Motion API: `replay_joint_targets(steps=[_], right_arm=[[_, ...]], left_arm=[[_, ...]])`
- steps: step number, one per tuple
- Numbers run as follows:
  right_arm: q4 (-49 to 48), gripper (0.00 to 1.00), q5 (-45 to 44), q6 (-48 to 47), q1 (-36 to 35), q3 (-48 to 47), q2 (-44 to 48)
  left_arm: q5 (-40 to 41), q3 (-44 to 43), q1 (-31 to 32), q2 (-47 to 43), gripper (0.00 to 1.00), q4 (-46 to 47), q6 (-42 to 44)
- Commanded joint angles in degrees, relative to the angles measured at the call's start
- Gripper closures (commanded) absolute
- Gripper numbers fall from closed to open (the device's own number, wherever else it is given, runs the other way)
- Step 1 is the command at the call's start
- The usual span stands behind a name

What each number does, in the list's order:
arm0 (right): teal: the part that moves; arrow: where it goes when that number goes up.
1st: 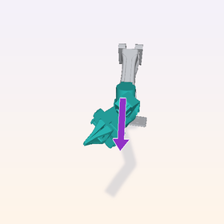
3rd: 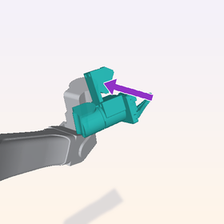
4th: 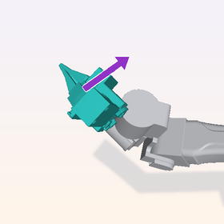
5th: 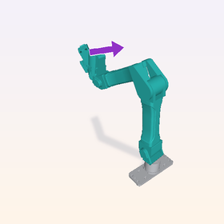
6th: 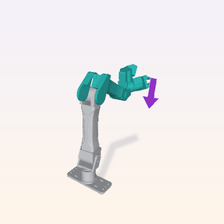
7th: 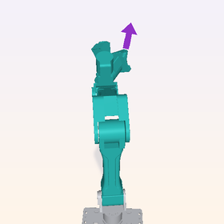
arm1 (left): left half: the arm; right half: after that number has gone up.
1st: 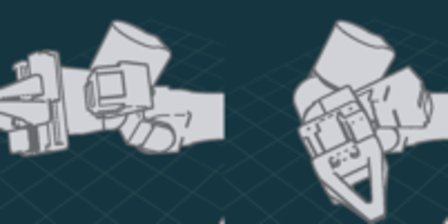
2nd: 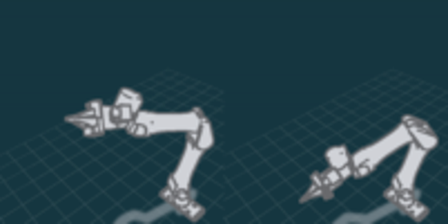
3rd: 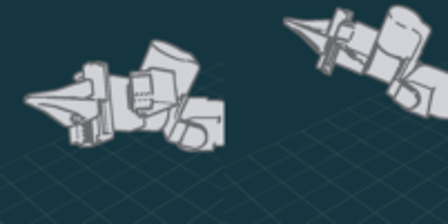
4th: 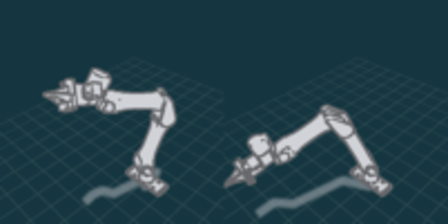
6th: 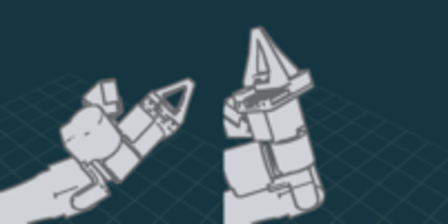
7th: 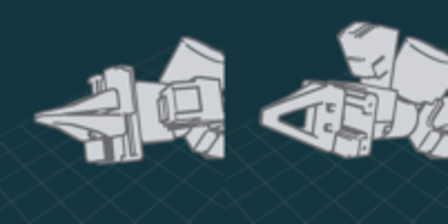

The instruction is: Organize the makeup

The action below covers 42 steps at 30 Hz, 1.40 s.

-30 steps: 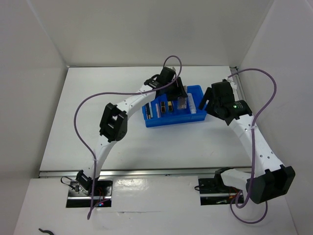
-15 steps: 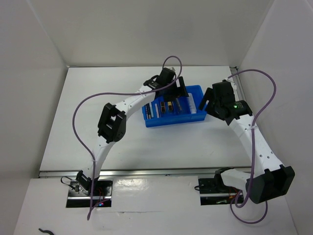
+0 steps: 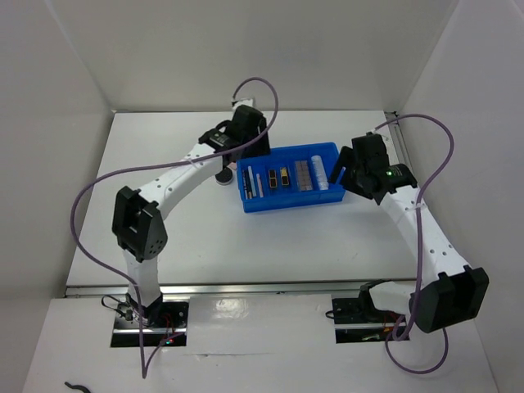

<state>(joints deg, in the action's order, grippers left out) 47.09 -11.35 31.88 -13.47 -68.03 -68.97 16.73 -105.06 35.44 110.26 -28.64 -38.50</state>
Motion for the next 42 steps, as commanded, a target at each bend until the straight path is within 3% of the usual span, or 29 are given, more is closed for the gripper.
replay_joint_targets(steps=[1, 5, 11, 20, 32, 39, 42], right_arm=[[-3.1, 0.17, 0.9, -1.5, 0.4, -2.8, -1.6], [-4.3, 0.17, 2.2, -2.1, 0.4, -3.9, -4.1], [-4.8, 0.17, 3.5, -2.1, 0.4, -5.5, -7.1], [-6.0, 0.17, 4.1, -2.1, -0.1, -6.1, -8.8], [-6.0, 0.17, 4.1, -2.1, -1.2, -7.6, -10.4], [-6.0, 0.17, 4.1, -2.1, -1.7, -7.6, -11.0], [-6.0, 0.17, 4.1, -2.1, -1.7, -8.3, -11.0]], left_arm=[[10.9, 6.5, -5.2, -2.8, 0.22, -6.6, 3.6], [6.4, 12.7, -13.4, -4.0, 0.06, -7.1, 4.1], [0.1, 15.3, -17.6, -0.8, 0.0, -5.6, 6.2], [-9.4, 10.4, -18.1, 7.5, 0.0, -5.9, 9.2], [-8.9, -2.7, -17.1, 18.6, 0.0, -10.3, 10.8], [-10.7, -3.8, -17.1, 20.8, 0.0, -10.3, 11.9], [-10.7, -3.8, -17.1, 21.5, 0.07, -10.3, 11.9]])
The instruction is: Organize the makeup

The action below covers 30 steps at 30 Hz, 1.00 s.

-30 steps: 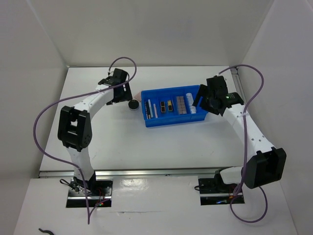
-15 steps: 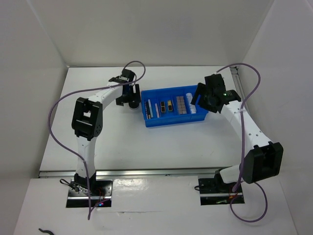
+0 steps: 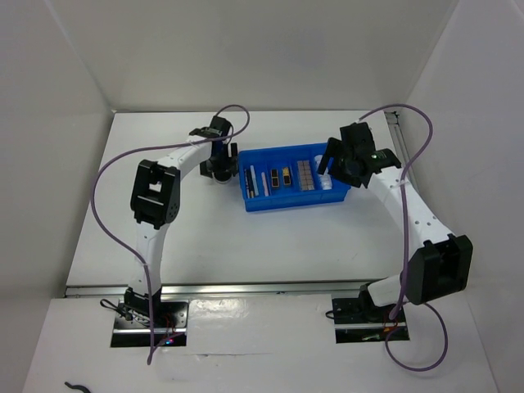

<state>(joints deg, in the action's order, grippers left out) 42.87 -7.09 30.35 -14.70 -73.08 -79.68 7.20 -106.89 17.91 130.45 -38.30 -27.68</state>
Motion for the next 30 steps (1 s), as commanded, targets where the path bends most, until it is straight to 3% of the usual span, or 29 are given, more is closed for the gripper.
replay_joint_targets(steps=[1, 9, 10, 14, 18, 24, 30], right_arm=[[-1.7, 0.17, -0.2, -0.6, -0.5, -3.2, -0.3], [-1.2, 0.17, -0.7, -0.6, -0.5, -3.8, 0.2], [-1.2, 0.17, -0.7, -0.6, -0.5, -3.8, 1.1], [-1.2, 0.17, -1.9, -0.6, -0.5, -1.8, 3.3], [-1.7, 0.17, -1.9, -0.6, -0.5, -1.3, 3.3], [-1.2, 0.17, -3.2, 0.6, -0.5, -2.1, 5.2], [-3.9, 0.17, -5.0, 1.3, -0.5, 1.6, 12.5]], left_arm=[[-0.4, -1.9, 1.0, 1.3, 0.09, -0.6, 1.1], [5.4, 1.2, 1.0, -6.3, 0.45, -2.6, 0.0], [6.1, 2.1, 0.5, -8.3, 0.54, -2.6, 0.0], [4.5, 6.1, 0.5, -20.0, 0.69, -2.0, 0.7], [-3.7, 2.8, 3.3, -25.2, 0.7, -1.2, 2.1], [-10.1, -12.4, 12.8, -15.3, 0.7, -3.7, 1.1], [-9.3, -29.3, 19.6, -0.9, 0.7, -3.4, 0.5]])
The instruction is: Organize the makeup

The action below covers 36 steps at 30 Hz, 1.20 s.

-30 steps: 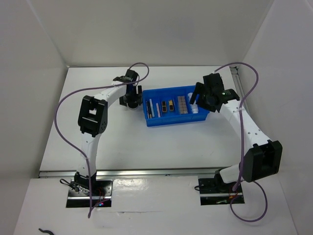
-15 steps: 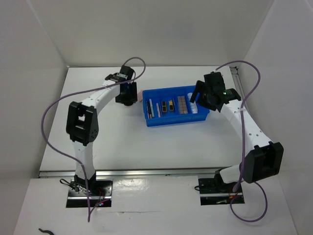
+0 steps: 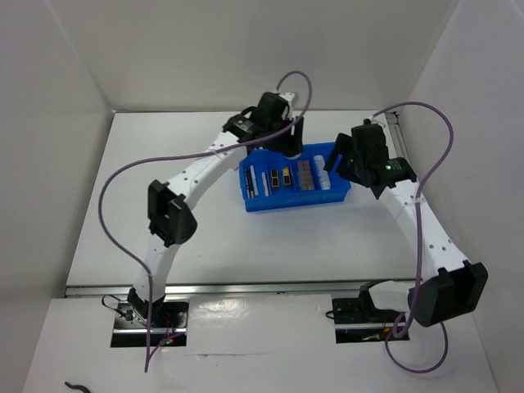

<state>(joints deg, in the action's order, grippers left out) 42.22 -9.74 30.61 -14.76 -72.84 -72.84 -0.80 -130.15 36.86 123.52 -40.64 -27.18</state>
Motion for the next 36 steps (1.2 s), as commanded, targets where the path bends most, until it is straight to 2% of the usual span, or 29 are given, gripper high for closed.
replay_joint_targets(steps=[1, 5, 10, 13, 14, 17, 18, 21, 25, 27, 29, 32, 33, 34, 36], right_arm=[[-3.3, 0.17, -2.9, 1.0, -0.4, 2.0, 6.6], [-4.0, 0.17, -4.3, 1.6, -0.4, 5.3, 12.1], [-2.1, 0.17, -7.0, 1.6, -0.4, 5.9, 13.3], [-0.8, 0.17, -7.7, 1.1, -0.4, 5.3, 13.3], [-0.8, 0.17, -7.7, 1.1, -0.4, 5.3, 13.3], [-0.8, 0.17, -7.7, 1.1, -0.4, 5.9, 13.3], [-0.8, 0.17, -7.7, 1.1, -0.4, 5.9, 13.3], [-0.3, 0.17, -7.1, 1.6, -0.4, 5.9, 12.7], [0.4, 0.17, -7.1, 2.2, -0.4, 5.3, 12.7], [0.4, 0.17, -6.4, 2.2, -0.4, 5.3, 12.7], [0.4, 0.17, -6.4, 2.2, -0.4, 4.6, 12.7], [0.4, 0.17, -6.4, 2.2, -0.4, 4.1, 12.7], [0.4, 0.17, -6.4, 2.2, -0.4, 4.1, 12.7], [0.4, 0.17, -6.4, 2.2, -0.4, 4.1, 12.7], [-0.1, 0.17, -5.9, 2.2, -0.4, 4.1, 12.2]], left_arm=[[-1.3, -6.9, 1.3, 7.2, 0.7, -0.5, -0.6], [-0.6, -3.0, 1.3, 8.8, 0.7, 9.7, -1.9], [-1.2, -10.8, 1.3, 17.0, 0.68, 9.5, -2.4], [-0.6, -10.8, 1.3, 19.1, 0.6, 11.5, -2.4], [0.0, -10.8, 1.3, 19.1, 0.45, 11.5, -2.4], [-1.3, -10.8, 1.3, 19.6, 0.36, 12.9, -2.4], [-1.3, -10.8, 1.3, 19.6, 0.14, 13.7, -1.9], [-2.5, -10.8, 1.3, 19.1, 0.0, 13.7, -1.4], [-4.2, -8.7, 1.3, 14.0, 0.0, 14.2, -1.4], [-6.9, -4.1, -0.1, 8.3, 0.0, 14.2, -2.3], [-5.3, 3.8, -2.4, 3.2, 0.0, 14.8, -2.3], [-0.9, 13.8, -6.4, -6.2, 0.19, 15.4, -2.3], [2.4, 15.6, -7.6, -7.8, 0.32, 15.4, -2.3], [3.5, 17.1, -9.9, -9.9, 0.56, 15.4, -2.3], [4.2, 18.9, -12.4, -10.0, 0.87, 13.9, -2.3]])
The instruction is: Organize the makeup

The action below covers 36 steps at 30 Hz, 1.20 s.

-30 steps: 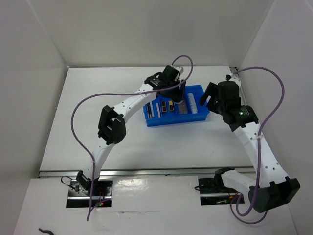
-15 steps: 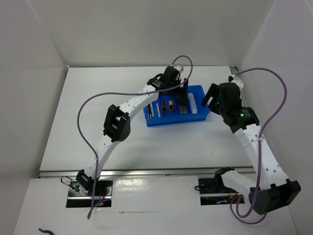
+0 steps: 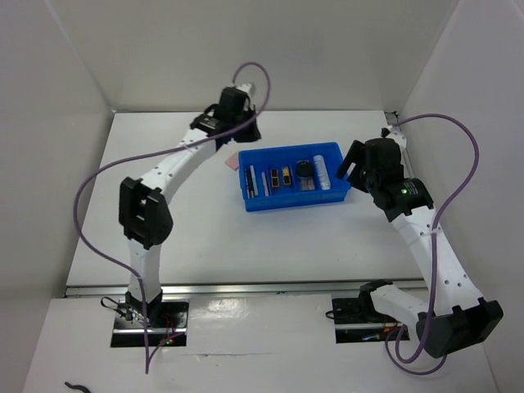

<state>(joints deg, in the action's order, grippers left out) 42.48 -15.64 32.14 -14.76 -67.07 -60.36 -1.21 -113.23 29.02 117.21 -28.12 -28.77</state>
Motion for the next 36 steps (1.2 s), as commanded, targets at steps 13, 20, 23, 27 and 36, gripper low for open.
replay_joint_targets(steps=[13, 20, 23, 27, 36], right_arm=[[-0.4, 0.17, 2.8, 1.3, -0.4, -3.4, -2.5], [-0.4, 0.17, 3.3, 1.8, -0.4, -3.4, -3.0], [-0.4, 0.17, 3.3, 1.8, -0.4, -3.4, -3.0], [-0.4, 0.17, 3.3, 1.8, -0.4, -3.4, -3.5], [-1.0, 0.17, 4.4, 1.3, -0.4, -2.8, -5.2]], left_arm=[[3.8, 2.1, -10.2, 8.0, 1.0, -5.2, -3.1], [2.3, 4.5, -5.2, 9.8, 1.0, -2.3, 0.4], [2.9, 1.5, -4.1, 10.5, 1.0, -2.3, 2.1], [3.8, -2.0, -4.1, 11.6, 0.65, -2.8, 6.1], [11.8, -6.7, -5.1, 16.5, 0.0, -5.6, 15.4]])
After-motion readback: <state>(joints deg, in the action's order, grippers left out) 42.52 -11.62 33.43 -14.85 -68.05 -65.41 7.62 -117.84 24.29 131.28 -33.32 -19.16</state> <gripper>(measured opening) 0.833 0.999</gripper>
